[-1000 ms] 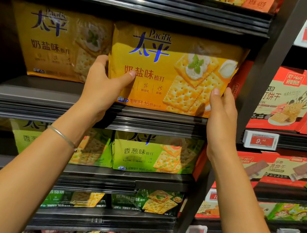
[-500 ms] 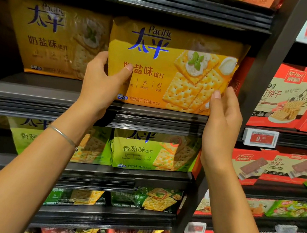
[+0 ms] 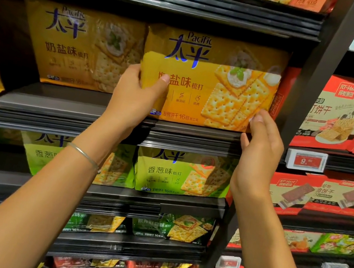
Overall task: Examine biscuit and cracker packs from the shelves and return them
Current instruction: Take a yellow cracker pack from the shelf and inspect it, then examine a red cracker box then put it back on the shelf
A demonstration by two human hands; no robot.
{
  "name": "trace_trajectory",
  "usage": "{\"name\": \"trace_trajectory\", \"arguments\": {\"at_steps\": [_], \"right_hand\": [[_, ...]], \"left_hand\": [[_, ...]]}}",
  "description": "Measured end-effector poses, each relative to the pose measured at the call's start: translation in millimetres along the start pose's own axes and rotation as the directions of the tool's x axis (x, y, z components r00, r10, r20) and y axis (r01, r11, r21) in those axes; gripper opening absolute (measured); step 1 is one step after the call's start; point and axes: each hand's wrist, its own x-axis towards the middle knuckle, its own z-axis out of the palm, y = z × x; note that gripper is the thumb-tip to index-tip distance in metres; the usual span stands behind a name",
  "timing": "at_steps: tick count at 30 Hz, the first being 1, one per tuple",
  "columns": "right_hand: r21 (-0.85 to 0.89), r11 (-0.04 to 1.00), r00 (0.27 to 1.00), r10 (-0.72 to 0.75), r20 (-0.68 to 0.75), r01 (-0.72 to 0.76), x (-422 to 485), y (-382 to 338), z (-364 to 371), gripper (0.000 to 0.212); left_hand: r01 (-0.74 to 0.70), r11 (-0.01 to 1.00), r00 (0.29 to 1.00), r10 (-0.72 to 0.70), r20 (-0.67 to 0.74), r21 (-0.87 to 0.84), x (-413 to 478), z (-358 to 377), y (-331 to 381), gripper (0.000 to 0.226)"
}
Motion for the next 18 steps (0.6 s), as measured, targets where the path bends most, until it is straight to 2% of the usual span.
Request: {"name": "trace_trajectory", "arguments": {"at_steps": [2, 5, 10, 13, 15, 18], "right_hand": [[0.003, 1.000, 1.000, 0.004, -0.008, -0.004, -1, 0, -4, 0.044], [0.001, 1.000, 1.000, 0.004, 0.001, -0.004, -2, 1, -9, 0.040], [-0.002, 0.999, 0.999, -0.052, -0.007, 0.052, -10, 3, -28, 0.026], [0.024, 0.993, 0.993, -0.119, -0.022, 0.119, -9, 3, -52, 0.024], [0.028, 0.989, 0.987, -0.143, -0.067, 0.146, 0, 1, -73, 0.024], [0.017, 0.986, 0.977, -0.162, -0.140, 0.166, 28, -5, -109, 0.021]], "left_hand": [[0.034, 0.999, 0.998, -0.036, -0.057, -0.038, -2, -2, -6, 0.060], [0.012, 1.000, 0.993, -0.013, -0.119, -0.015, -8, -5, -13, 0.068], [-0.133, 0.987, 0.964, 0.150, -0.220, 0.090, -25, 2, -22, 0.064], [-0.250, 0.944, 0.896, 0.310, -0.317, 0.217, -49, 24, -18, 0.057], [-0.304, 0.930, 0.873, 0.358, -0.332, 0.206, -68, 48, -9, 0.052], [-0.327, 0.939, 0.903, 0.344, -0.257, 0.107, -97, 95, 9, 0.043]]}}
